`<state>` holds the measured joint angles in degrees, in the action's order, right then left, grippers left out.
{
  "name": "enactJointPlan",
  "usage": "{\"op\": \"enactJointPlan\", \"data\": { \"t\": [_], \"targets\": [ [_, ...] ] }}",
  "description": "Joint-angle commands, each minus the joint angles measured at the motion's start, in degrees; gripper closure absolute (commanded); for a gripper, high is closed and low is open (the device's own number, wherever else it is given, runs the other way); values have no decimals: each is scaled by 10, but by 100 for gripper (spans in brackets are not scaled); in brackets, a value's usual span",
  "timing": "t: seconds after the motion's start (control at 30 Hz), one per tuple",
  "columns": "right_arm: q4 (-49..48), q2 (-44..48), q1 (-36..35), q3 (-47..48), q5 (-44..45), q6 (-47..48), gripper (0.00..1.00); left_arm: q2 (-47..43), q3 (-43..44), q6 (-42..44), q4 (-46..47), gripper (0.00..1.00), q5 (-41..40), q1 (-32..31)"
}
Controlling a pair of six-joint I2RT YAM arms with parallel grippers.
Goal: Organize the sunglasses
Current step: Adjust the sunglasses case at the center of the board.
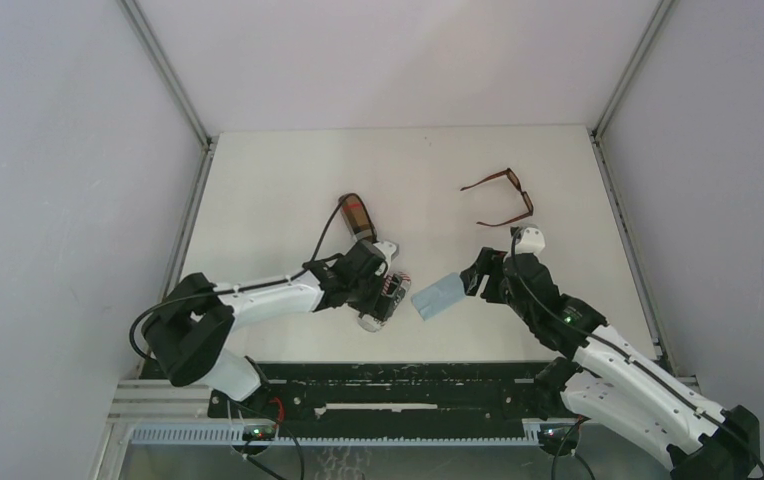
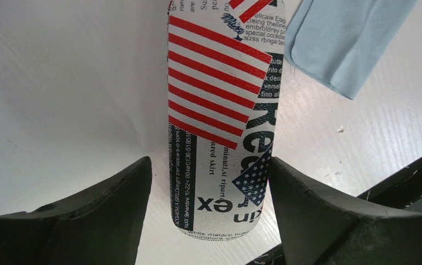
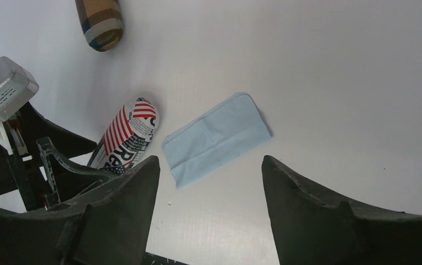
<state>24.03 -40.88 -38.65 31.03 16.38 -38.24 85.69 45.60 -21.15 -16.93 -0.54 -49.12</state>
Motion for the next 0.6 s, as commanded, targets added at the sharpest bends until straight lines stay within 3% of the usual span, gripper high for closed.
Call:
{"op": "enactJointPlan", "data": {
  "t": [0.0, 0.17, 0.57],
  "targets": [
    [-22, -3, -4, 3, 1, 10, 32, 7, 39, 18, -13, 18, -20, -3],
    [-18, -2, -6, 3, 2, 10, 32, 21, 62, 29, -22, 14, -30, -3],
    [-15, -2, -7, 3, 0, 12, 32, 46, 90, 48, -26, 20, -12, -3]
  ]
}}
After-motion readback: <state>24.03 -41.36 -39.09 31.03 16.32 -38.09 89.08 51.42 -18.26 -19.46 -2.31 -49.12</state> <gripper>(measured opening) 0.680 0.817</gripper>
